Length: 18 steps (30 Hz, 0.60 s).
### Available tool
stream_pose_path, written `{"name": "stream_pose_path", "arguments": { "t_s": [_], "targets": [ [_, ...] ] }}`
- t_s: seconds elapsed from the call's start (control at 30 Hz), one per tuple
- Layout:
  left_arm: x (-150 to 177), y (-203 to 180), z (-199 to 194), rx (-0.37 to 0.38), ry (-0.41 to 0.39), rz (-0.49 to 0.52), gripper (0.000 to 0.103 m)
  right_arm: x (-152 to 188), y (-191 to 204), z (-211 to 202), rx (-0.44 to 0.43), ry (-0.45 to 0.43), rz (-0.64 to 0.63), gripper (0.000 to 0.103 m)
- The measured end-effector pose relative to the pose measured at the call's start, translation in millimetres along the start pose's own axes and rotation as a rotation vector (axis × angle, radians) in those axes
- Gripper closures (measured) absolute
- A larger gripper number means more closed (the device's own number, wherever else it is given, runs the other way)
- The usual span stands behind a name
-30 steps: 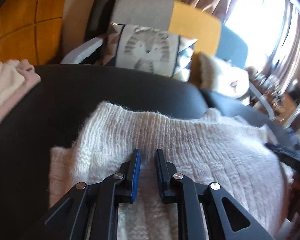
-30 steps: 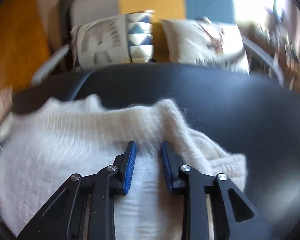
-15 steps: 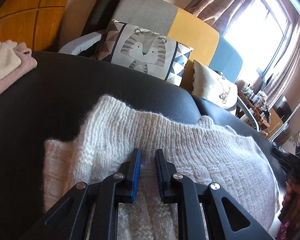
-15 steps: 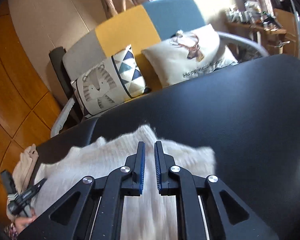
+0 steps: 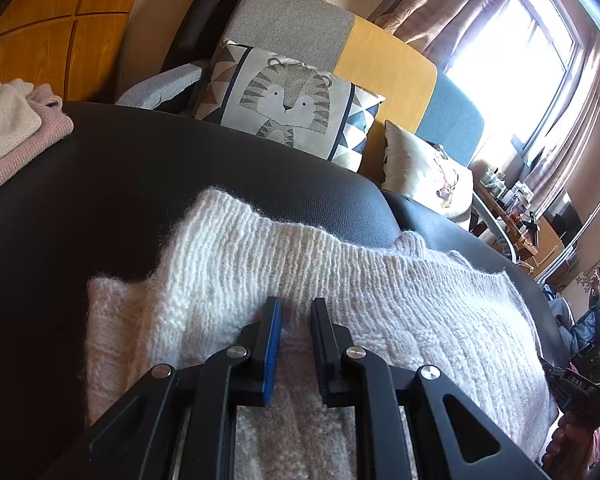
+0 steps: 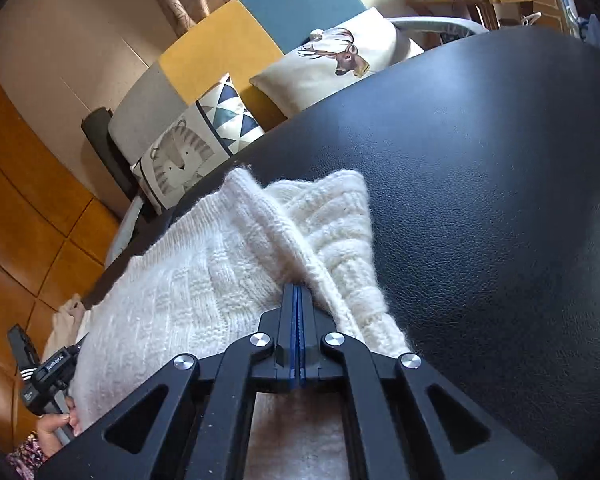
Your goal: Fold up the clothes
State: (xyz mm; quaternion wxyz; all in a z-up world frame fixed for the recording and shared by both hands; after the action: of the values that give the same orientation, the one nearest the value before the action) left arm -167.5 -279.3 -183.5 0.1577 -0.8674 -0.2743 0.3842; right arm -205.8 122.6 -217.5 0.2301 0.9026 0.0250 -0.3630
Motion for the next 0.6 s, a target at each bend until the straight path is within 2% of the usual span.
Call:
{"name": "stream_pose_path", "arguments": {
  "t_s": [0.1, 0.13, 0.23, 0.37, 0.5, 0.6],
  "targets": [
    [0.0, 0.6, -0.2, 0.005, 0.001, -0.004, 0.088, -2.1, 6.5, -5.5, -0.009, 0.004, -0.018, 0.103],
    [0.0, 0.4, -0.5, 0.005, 0.002, -0.004, 0.088, -3.0, 9.0, -15.7, -0.019, -0.009, -0.02, 0.1],
    [0.0, -1.8, -2.7, -0.005, 0.007, 0.007, 0.088, 1.3, 22.6, -46.6, -0.056, -0.025, -0.046, 0.1],
    [3.3, -7.4, -22.2, -0.026, 0.024, 0.026, 0.088, 28.8, 38.8, -79.0, -0.019, 0.015, -0.223, 0.1],
    [21.5, -7.5, -56.2, 0.012, -0.018, 0.002, 0.088, 50.5, 42.5, -78.0, -0.009, 0.046, -0.261, 0.1],
    [39.1, -2.4, -66.2, -0.026, -0.02, 0.055, 0.088, 63.2, 42.7, -71.0, -0.012, 0.064, -0.258, 0.1]
  ]
}}
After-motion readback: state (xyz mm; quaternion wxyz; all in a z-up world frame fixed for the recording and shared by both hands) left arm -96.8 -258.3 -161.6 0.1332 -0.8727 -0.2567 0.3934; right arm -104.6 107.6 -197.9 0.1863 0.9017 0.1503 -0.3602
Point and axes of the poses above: each gripper's, at about its wrist camera, not at the fingertips, and z roughly the way its jaws point, y to its left, x to its underside, the point moved 9 cm from there along z, roughly the way its jaws point, and after that the axes turned 9 degrees about -z, right-handed, at the moved point
